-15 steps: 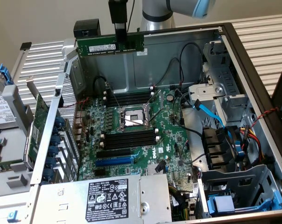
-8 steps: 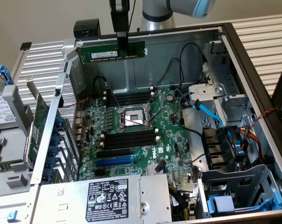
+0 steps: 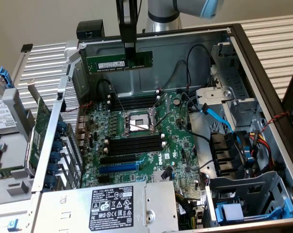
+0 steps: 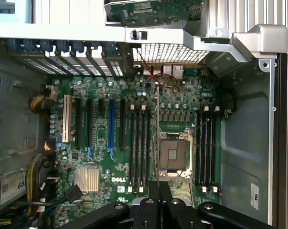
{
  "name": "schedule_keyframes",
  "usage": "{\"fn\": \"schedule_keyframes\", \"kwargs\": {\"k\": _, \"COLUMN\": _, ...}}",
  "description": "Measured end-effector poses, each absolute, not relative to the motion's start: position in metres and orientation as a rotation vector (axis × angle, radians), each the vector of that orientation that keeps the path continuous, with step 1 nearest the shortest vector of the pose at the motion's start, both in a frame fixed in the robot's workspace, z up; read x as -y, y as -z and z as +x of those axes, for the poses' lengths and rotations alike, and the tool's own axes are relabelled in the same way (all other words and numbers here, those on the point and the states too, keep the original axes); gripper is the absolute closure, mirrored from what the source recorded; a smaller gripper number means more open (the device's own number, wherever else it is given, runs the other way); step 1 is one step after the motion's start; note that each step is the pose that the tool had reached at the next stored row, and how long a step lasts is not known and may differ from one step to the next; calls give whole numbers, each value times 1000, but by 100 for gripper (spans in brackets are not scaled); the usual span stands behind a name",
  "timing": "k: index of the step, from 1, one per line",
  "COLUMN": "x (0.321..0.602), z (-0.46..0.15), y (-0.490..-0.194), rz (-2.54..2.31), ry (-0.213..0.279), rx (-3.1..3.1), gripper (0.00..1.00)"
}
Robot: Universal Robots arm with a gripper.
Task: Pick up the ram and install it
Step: 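Insert the ram into the slot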
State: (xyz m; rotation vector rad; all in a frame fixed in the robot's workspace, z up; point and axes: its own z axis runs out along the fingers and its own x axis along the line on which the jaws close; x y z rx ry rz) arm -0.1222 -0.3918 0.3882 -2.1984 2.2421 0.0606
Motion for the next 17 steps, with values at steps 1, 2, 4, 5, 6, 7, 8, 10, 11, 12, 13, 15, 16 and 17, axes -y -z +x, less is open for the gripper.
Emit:
{"fn": "schedule_keyframes", "kwargs": {"k": 1, "x": 392, "z": -122, "y": -386, "rz": -2196, "ry": -61, "rx": -2244, "gripper": 88}}
{"fn": "schedule_keyframes", "kwargs": {"k": 2, "x": 392, "z": -122, "y": -385, "rz": -2193, "ry": -60, "rx": -2246, "gripper": 88}}
{"fn": "schedule_keyframes", "kwargs": {"k": 4, "x": 392, "z": -122, "y": -381, "rz": -2184, "ry": -59, "rx": -2254, "gripper": 88}}
{"fn": "schedule_keyframes", "kwargs": {"k": 5, "x": 392, "z": -122, "y": -380, "rz": -2178, "ry": -59, "rx": -2260, "gripper": 88}}
{"fn": "schedule_keyframes", "kwargs": {"k": 6, "x": 392, "z": -122, "y": -378, "rz": -2173, "ry": -59, "rx": -2264, "gripper": 88}}
{"fn": "schedule_keyframes", "kwargs": {"k": 7, "x": 392, "z": -121, "y": -376, "rz": -2169, "ry": -58, "rx": -2268, "gripper": 88}}
{"fn": "schedule_keyframes", "kwargs": {"k": 8, "x": 392, "z": -121, "y": -374, "rz": -2165, "ry": -58, "rx": -2271, "gripper": 88}}
{"fn": "schedule_keyframes", "kwargs": {"k": 10, "x": 393, "z": -121, "y": -371, "rz": -2160, "ry": -58, "rx": -2275, "gripper": 88}}
{"fn": "schedule_keyframes", "kwargs": {"k": 11, "x": 393, "z": -121, "y": -369, "rz": -2157, "ry": -57, "rx": -2277, "gripper": 88}}
{"fn": "schedule_keyframes", "kwargs": {"k": 12, "x": 394, "z": -121, "y": -367, "rz": -2155, "ry": -57, "rx": -2280, "gripper": 88}}
{"fn": "schedule_keyframes", "kwargs": {"k": 13, "x": 394, "z": -120, "y": -365, "rz": -2152, "ry": -56, "rx": -2282, "gripper": 88}}
{"fn": "schedule_keyframes", "kwargs": {"k": 15, "x": 395, "z": -120, "y": -362, "rz": -2146, "ry": -53, "rx": -2285, "gripper": 88}}
{"fn": "schedule_keyframes", "kwargs": {"k": 16, "x": 395, "z": -120, "y": -361, "rz": -2143, "ry": -52, "rx": -2286, "gripper": 88}}
{"fn": "schedule_keyframes", "kwargs": {"k": 17, "x": 396, "z": -120, "y": -359, "rz": -2140, "ry": -50, "rx": -2287, "gripper": 88}}
